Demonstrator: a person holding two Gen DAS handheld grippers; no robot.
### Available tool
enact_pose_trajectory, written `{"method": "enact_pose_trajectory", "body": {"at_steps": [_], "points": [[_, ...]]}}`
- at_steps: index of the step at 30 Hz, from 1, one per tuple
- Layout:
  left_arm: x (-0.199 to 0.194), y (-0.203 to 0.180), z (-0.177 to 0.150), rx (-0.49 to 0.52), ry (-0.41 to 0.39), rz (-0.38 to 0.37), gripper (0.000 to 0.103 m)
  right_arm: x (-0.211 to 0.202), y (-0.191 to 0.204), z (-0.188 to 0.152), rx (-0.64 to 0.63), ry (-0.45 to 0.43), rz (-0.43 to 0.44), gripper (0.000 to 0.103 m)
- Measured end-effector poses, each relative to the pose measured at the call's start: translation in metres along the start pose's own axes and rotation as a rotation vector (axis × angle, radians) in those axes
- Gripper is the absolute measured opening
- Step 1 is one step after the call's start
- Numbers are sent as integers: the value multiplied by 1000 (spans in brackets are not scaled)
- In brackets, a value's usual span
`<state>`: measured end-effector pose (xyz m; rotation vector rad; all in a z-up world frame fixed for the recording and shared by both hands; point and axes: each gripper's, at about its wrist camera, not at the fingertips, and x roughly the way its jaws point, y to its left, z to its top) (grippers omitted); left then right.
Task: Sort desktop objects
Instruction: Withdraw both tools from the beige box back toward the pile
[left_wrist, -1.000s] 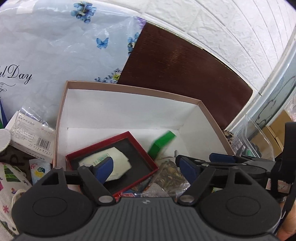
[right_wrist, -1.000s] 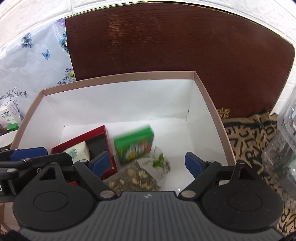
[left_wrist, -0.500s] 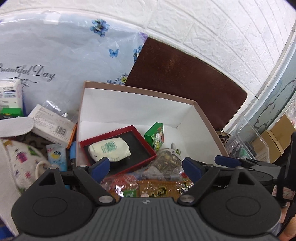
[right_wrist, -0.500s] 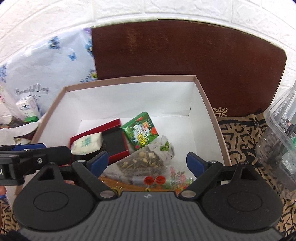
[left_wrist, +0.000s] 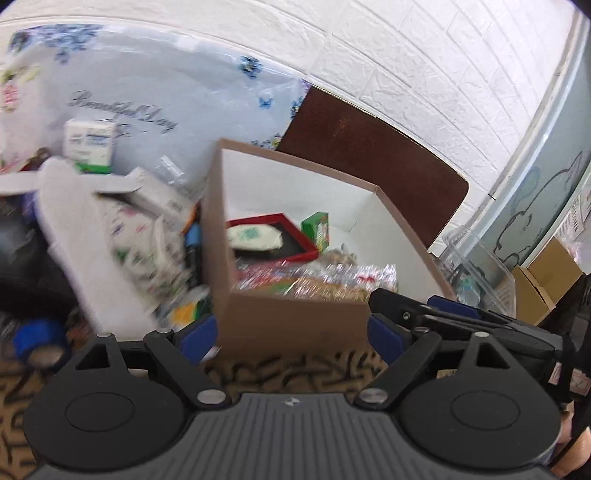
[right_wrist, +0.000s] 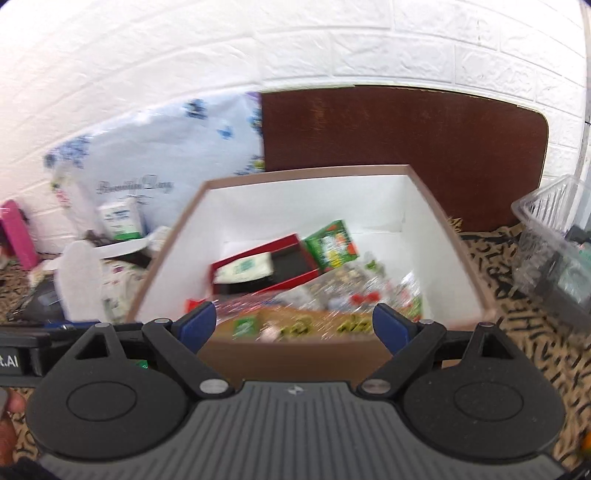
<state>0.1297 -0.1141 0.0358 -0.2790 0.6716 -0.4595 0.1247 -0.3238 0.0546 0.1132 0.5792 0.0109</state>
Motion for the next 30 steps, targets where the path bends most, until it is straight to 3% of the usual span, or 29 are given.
{"method": "enact_pose_trajectory", "body": {"at_steps": [4, 8, 16, 21, 30], "points": [[-21, 18, -43, 39, -39, 46, 93, -17, 20, -40, -28, -37, 71, 93], [-35, 44, -72, 30, -39, 111, 93, -20, 38, -80, -19, -6, 106, 93], [-63, 98, -80, -3, -119, 228, 93, -11, 82, -140, -74, 82, 159, 92], [-65, 126, -71, -34, -149, 273, 92, -4, 112, -140, -157, 64, 182, 87], [-43, 152, -57, -25, -139, 277, 86, 29, 126, -114, -125, 2, 121, 78]]}}
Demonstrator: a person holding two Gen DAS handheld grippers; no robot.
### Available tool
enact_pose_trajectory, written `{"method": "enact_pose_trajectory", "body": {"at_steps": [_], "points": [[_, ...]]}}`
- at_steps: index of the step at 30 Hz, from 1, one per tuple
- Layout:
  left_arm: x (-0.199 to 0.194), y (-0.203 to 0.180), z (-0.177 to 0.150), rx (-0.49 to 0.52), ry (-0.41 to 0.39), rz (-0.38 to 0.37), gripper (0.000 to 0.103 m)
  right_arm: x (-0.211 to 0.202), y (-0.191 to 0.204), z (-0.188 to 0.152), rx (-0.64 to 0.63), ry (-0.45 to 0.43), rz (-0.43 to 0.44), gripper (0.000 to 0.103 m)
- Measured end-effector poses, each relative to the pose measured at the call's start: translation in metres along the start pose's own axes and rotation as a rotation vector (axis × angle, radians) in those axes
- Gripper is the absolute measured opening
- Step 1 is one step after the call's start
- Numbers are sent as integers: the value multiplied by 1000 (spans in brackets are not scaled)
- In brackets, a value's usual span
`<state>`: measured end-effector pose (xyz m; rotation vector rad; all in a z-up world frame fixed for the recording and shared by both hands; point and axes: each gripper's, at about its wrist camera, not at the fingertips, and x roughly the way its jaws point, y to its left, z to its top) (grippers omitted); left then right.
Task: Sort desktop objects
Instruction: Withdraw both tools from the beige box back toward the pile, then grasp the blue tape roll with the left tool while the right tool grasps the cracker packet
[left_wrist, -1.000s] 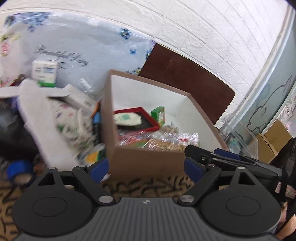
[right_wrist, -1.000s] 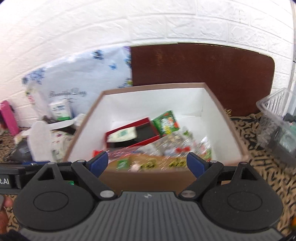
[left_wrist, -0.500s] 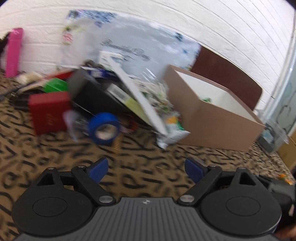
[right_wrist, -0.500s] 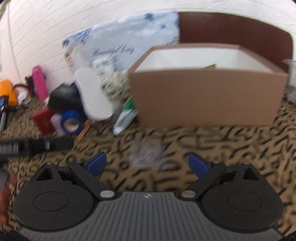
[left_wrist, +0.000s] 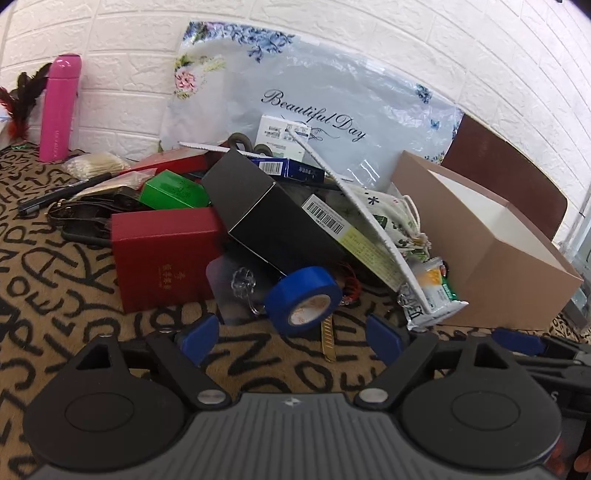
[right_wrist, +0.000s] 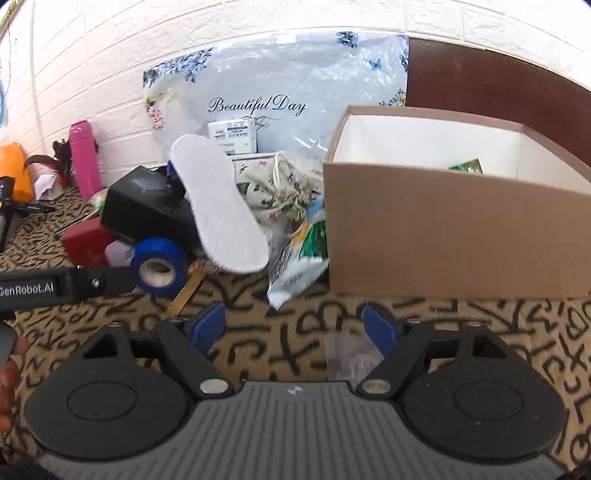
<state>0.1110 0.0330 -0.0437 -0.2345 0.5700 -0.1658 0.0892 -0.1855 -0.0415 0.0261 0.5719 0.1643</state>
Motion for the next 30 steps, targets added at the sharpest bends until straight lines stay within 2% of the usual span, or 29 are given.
{"method": "enact_pose_trajectory", "body": {"at_steps": [2, 6, 9, 11, 13, 15, 16, 17, 18, 20, 23, 26, 30], "points": [[5, 0, 3, 6, -1, -8, 81, 8, 1, 4, -4, -4, -17, 73], [14, 0, 8, 10, -12, -9, 78, 23, -2, 10, 15, 2, -46, 68], [20, -1, 12, 9, -7, -19, 72, 32, -4, 14, 24, 6, -52, 64], [22, -2, 14, 18, -9, -26, 71, 37, -6, 16, 36, 11, -50, 59], [27, -4, 14, 31, -12, -32, 70, 39, -7, 18, 55, 10, -40, 58], [37, -5, 16, 37, 23, -38, 58, 43, -8, 18, 57, -1, -43, 57], [40, -4, 16, 33, 35, -39, 54, 46, -9, 18, 64, 5, -50, 52], [43, -4, 15, 28, 42, -32, 44, 49, -11, 18, 78, 14, -48, 47], [44, -2, 15, 23, 50, -26, 42, 52, -13, 18, 93, 20, -39, 44], [44, 1, 13, 3, 55, -13, 27, 55, -15, 18, 109, 29, -12, 29], [40, 6, 11, -23, 62, -18, 25, 49, -13, 18, 105, 20, 6, 24], [33, 6, 9, -29, 56, -9, 24, 42, -10, 17, 93, 9, 1, 23], [18, 6, 2, -37, 79, -43, 24, 24, -9, 15, 80, 0, 23, 22]]}}
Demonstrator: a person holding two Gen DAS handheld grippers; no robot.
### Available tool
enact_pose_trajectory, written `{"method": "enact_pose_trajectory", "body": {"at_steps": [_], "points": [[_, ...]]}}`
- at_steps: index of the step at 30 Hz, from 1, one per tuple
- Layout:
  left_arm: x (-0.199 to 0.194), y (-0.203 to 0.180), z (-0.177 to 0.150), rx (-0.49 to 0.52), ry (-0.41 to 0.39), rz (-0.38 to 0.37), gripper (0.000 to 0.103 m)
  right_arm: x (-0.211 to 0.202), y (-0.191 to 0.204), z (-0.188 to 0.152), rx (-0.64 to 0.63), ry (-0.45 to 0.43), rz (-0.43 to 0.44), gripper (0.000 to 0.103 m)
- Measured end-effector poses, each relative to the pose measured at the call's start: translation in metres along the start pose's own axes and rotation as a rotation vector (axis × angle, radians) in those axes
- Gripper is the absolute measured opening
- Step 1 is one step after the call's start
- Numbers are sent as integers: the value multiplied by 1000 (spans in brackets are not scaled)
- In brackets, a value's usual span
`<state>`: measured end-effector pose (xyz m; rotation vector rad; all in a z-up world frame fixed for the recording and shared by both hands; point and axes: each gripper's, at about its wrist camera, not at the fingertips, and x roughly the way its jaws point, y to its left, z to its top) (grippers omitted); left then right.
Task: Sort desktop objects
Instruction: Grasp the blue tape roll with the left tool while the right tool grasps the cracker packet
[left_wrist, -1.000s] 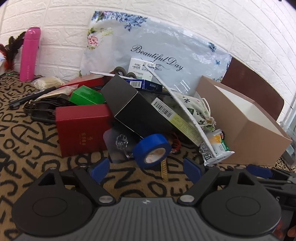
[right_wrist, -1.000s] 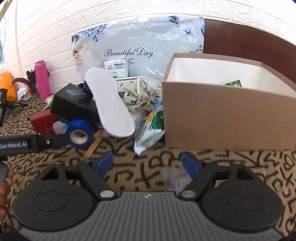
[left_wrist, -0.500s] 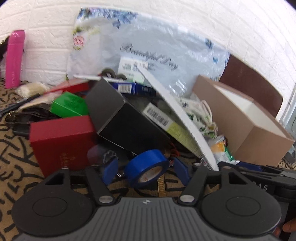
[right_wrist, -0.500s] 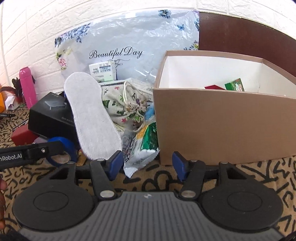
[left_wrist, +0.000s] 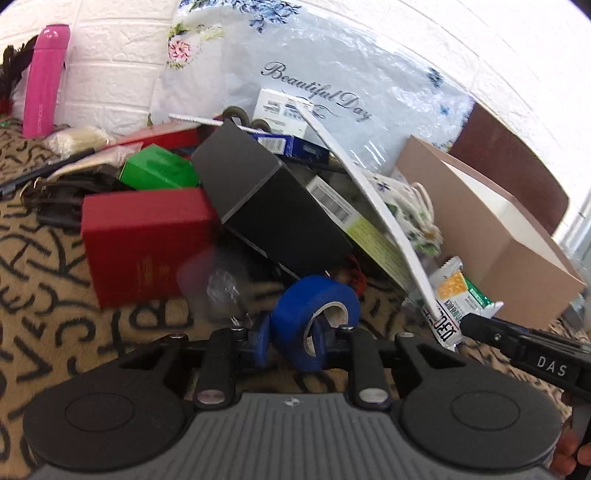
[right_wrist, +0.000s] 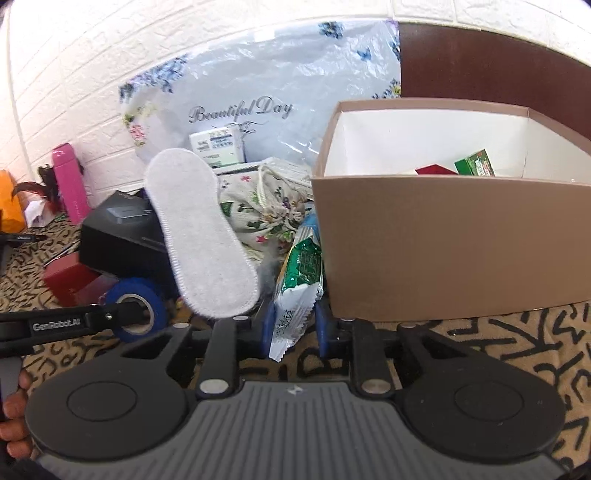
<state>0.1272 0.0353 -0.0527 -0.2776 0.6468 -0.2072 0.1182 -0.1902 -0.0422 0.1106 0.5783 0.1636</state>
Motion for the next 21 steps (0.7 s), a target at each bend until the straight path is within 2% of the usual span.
{"method": "enact_pose_trajectory", "body": {"at_steps": [9, 12, 16, 19, 21], "points": [[-43, -9, -36, 38, 136, -115, 24, -70, 3, -26, -39, 69, 102, 20], [-48, -12, -42, 31, 138, -128, 24, -84, 0, -39, -23, 95, 108, 20], [-41, -18, -38, 34, 115, -103, 24, -80, -4, -51, -5, 121, 72, 22], [-36, -23, -35, 38, 102, -103, 37, -79, -6, -52, 7, 109, 36, 27], [-33, -25, -34, 45, 101, -87, 43, -79, -3, -49, -13, 91, 17, 41]]}}
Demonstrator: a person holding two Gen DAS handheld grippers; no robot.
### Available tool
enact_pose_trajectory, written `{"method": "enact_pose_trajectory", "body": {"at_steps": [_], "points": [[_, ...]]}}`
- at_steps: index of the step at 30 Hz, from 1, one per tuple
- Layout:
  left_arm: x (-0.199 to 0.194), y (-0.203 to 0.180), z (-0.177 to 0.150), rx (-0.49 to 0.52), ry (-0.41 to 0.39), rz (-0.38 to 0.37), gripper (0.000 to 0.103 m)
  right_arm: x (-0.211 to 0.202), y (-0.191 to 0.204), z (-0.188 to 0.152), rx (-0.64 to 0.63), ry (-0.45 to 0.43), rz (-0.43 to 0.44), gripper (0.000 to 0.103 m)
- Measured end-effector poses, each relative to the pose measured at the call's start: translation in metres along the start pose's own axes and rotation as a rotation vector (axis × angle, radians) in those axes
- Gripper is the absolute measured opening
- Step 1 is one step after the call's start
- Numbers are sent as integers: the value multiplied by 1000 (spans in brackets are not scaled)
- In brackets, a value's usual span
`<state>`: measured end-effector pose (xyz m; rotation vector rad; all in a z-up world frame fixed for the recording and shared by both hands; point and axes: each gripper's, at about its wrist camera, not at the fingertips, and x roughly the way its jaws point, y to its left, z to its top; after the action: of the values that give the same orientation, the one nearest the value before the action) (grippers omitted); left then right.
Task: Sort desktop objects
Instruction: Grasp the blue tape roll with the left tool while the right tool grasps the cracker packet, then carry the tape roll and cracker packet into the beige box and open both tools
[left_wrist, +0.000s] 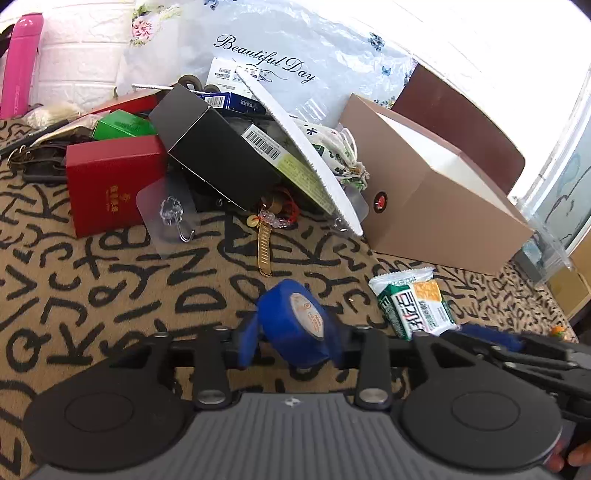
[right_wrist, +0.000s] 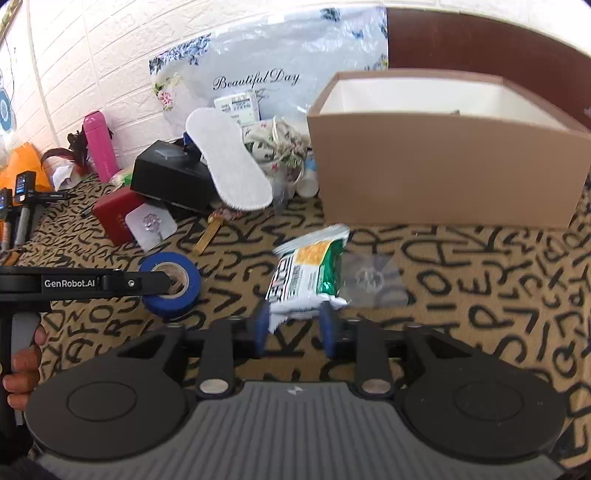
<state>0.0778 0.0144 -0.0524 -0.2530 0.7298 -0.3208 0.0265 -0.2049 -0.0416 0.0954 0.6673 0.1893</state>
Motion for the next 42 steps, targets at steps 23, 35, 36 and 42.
{"method": "enact_pose_trajectory", "body": {"at_steps": [23, 35, 36, 42], "points": [[19, -11, 0, 83, 29, 52, 69, 40, 30, -1, -189, -6, -52, 55], [21, -14, -1, 131, 29, 87, 60, 47, 24, -3, -168, -6, -61, 48], [19, -13, -2, 118, 33, 77, 60, 45, 23, -3, -161, -8, -56, 48], [-1, -24, 5, 83, 6, 7, 60, 24, 16, -1, -127, -47, -41, 48]]}}
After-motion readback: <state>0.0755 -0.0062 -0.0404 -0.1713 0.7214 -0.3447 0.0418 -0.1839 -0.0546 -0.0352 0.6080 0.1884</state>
